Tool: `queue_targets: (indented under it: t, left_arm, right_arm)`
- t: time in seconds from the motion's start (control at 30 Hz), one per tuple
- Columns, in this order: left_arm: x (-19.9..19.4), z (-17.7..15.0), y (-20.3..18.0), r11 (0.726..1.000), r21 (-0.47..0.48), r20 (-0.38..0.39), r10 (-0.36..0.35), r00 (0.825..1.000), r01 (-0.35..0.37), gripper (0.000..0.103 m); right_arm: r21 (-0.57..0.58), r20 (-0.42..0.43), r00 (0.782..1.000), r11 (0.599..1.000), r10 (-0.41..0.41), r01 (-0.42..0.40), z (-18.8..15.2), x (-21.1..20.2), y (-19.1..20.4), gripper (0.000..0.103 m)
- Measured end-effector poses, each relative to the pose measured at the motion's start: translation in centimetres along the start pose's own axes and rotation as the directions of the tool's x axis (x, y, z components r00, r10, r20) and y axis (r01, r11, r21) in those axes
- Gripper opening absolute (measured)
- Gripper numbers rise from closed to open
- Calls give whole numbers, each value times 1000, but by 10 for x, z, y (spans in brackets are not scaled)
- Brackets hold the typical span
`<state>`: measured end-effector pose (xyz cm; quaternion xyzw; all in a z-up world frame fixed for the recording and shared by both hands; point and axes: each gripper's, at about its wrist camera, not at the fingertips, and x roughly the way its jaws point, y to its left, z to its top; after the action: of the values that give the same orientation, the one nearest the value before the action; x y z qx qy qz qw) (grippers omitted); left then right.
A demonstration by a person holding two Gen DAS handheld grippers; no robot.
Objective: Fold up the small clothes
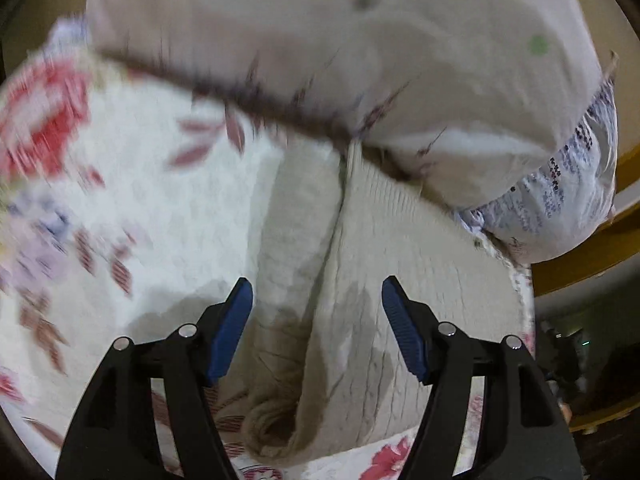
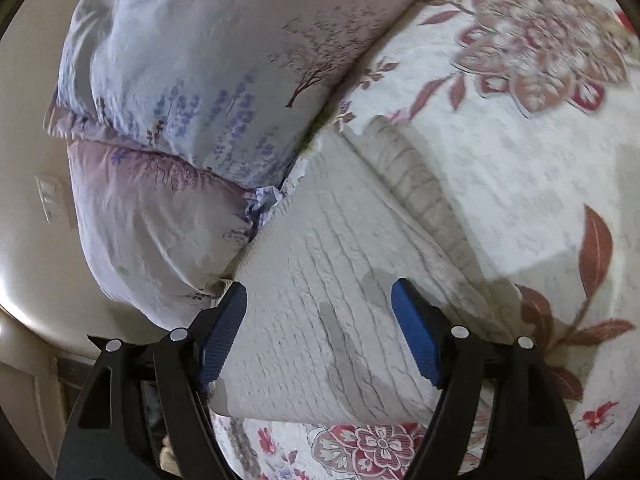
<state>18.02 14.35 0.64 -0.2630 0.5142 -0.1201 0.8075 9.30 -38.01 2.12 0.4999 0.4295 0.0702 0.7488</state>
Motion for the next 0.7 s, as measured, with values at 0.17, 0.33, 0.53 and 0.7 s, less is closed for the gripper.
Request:
queue_targets:
  t: [0.17,0.33,0.53,0.7]
  left_arm:
    - [19,-5,2,999,-32,15,-11,1000,12,21]
    - [14,-7,-31,984,-83,47,-155,987,158,14]
    - [35,-11,-187,869,58,-30,-491,871,492,13]
    - [142,-43,-301,763,-50,-257,-634,730,645,19]
  right_arm:
    - [-20,-23,1000,1000,8,-8,1,-2,0,76]
    - [-40,-42,999,999,9,-11,3,-13,-2,76]
    - [-91,40,998,995,-42,46,16,-55,-9,76]
    - [-83,82,991,990,-107,114,50,-71,-23,76]
